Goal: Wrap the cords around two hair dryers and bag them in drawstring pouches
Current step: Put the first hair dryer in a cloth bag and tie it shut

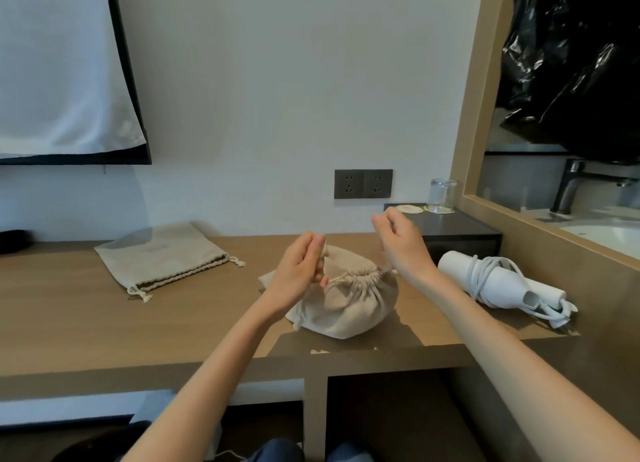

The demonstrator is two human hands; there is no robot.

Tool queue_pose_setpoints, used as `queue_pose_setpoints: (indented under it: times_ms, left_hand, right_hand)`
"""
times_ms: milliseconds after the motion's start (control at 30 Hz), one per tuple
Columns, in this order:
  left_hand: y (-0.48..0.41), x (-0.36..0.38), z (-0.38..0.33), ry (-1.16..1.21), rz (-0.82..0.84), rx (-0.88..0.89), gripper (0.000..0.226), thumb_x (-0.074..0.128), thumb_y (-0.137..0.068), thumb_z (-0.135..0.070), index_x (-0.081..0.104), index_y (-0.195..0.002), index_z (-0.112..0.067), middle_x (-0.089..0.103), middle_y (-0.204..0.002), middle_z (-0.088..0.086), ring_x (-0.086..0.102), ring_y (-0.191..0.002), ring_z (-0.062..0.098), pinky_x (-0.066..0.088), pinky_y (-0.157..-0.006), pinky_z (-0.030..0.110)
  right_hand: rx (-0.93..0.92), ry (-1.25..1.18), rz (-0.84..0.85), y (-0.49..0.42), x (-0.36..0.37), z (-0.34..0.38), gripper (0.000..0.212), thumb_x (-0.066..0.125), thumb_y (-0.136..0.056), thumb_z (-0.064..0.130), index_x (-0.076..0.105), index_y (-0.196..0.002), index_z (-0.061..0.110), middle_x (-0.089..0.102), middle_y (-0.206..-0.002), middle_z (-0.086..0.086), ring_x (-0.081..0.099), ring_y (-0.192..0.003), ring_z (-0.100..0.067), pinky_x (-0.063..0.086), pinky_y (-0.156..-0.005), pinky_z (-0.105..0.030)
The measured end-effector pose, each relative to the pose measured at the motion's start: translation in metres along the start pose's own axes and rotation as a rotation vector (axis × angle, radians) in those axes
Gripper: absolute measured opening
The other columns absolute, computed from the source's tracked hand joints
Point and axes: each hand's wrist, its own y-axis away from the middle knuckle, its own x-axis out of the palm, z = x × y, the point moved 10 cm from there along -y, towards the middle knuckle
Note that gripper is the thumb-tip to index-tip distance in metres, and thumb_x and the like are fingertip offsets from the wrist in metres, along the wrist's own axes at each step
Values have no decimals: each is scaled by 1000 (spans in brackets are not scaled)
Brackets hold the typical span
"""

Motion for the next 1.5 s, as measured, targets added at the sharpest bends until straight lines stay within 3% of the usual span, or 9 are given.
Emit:
queue_pose_setpoints:
  times_ms: [200,467,667,767,900,1000,1100,1267,1500]
  left_hand:
    - [22,28,66,204,-95,-219,31,32,-103,-23,42,-77,-12,31,-53,-7,32,-41,3,35,-47,19]
    - [14,37,80,48,-112,-210,15,38,-102,-18,45,-105,-6,45,-61,-3,45,-46,-1,44,-56,19]
    - [-4,39,99,183,-101,-313,27,36,-101,-6,42,-126,0,64,-82,4,60,-72,8,49,-65,15]
    - [0,36,84,143,-18,-270,26,39,-102,-19,51,-122,-7,72,-91,5,69,-84,13,54,-74,22]
    - [7,26,71,102,32,-283,28,38,-102,-28,58,-107,-11,71,-93,13,70,-70,22,59,-60,33]
    - [4,14,60,-199,11,-97,16,46,-99,-13,60,-106,-17,68,-100,6,64,-67,15,55,-54,27]
    - [9,32,43,-654,153,262,44,64,-87,-13,54,-122,-37,54,-105,-9,51,-81,3,46,-72,17]
    - [14,80,42,-1062,244,576,62,71,-79,-14,50,-131,-39,47,-131,1,35,-111,15,37,-90,33]
    - [-6,71,59,-937,278,523,44,65,-79,2,67,-115,-24,54,-137,0,56,-118,22,46,-95,37]
  right_hand:
    - [-4,373,222,42,22,-33,28,41,-99,34,40,-74,21,50,-60,1,52,-59,-18,34,-56,-36]
    - [-170,793,118,47,34,-48,23,30,-102,36,40,-97,17,56,-69,1,56,-61,-23,45,-53,-38]
    - [-29,621,186,16,43,-69,19,33,-103,28,39,-101,11,58,-86,-8,55,-75,-25,45,-63,-40]
    - [99,480,174,3,29,-85,13,41,-100,23,33,-105,15,59,-97,-9,59,-83,-29,50,-71,-47]
    - [164,412,129,-1,2,-97,22,44,-98,21,27,-112,19,58,-91,-7,58,-73,-25,45,-64,-40]
    - [243,374,168,5,-10,-115,16,43,-99,22,36,-113,20,57,-93,-6,58,-76,-20,47,-65,-36]
    - [222,408,189,15,-18,-122,16,37,-101,21,41,-117,19,56,-86,-2,56,-72,-15,44,-59,-27]
    - [258,248,303,29,-11,-128,15,45,-99,32,50,-112,26,61,-92,9,60,-90,-9,50,-80,-29]
    - [196,142,175,29,-1,-126,8,54,-95,29,59,-96,22,69,-85,6,63,-80,-7,51,-70,-28]
